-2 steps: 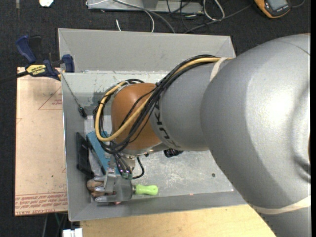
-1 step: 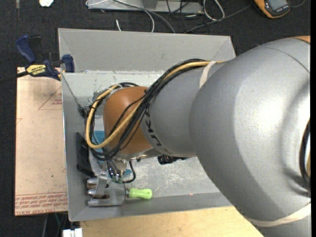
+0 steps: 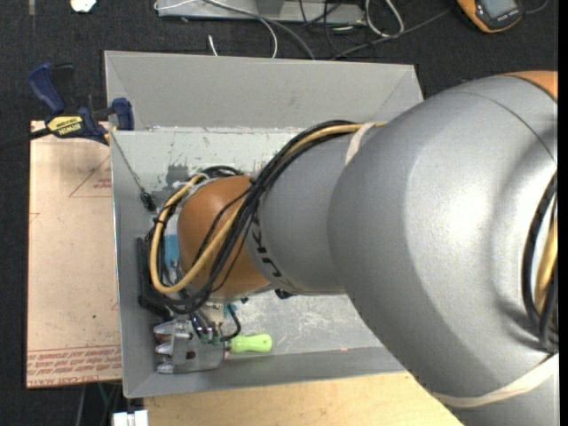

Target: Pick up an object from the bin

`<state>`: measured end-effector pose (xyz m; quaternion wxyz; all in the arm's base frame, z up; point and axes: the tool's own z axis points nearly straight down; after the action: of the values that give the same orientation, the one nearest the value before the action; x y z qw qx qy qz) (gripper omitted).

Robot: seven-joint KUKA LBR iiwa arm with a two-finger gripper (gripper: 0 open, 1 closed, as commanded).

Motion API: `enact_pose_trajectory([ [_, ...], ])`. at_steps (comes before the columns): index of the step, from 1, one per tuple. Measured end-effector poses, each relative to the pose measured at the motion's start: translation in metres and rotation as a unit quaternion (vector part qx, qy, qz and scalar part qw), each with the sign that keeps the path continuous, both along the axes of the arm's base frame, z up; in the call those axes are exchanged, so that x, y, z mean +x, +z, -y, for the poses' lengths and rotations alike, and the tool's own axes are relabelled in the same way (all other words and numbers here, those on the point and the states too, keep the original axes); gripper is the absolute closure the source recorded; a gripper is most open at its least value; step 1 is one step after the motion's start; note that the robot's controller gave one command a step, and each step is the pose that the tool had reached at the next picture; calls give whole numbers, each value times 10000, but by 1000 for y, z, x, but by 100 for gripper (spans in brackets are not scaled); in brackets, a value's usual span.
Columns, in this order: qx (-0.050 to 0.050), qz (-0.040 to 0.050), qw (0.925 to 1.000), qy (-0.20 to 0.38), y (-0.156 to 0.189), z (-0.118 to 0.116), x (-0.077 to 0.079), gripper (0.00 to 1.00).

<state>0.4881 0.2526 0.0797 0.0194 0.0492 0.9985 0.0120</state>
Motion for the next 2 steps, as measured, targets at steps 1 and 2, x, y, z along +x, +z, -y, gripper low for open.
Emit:
enact_pose_trajectory([
  [1,200,-36,9563,-2917,3,-9,17,100],
  [2,203,-32,9560,-2926,3,-9,18,100],
])
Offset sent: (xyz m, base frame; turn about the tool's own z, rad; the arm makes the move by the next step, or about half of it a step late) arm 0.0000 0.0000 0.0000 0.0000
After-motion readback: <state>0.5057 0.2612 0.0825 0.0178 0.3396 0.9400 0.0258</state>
